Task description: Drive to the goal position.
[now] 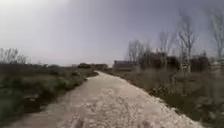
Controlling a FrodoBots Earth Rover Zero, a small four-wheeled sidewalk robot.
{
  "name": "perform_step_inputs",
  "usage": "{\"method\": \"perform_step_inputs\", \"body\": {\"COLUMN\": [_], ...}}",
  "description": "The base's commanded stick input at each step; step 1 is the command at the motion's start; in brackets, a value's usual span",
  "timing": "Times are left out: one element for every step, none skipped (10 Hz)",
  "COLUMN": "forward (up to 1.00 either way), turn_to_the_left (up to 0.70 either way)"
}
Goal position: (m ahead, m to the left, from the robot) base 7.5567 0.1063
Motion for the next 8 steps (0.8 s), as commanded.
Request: {"method": "perform_step_inputs", "body": {"forward": [1.0,1.0,1.0,1.0,1.0,1.0,1.0,1.0], "turn_to_the_left": [0.01,0.01,0.02,0.05,0.09,0.09,0.02,0.0]}}
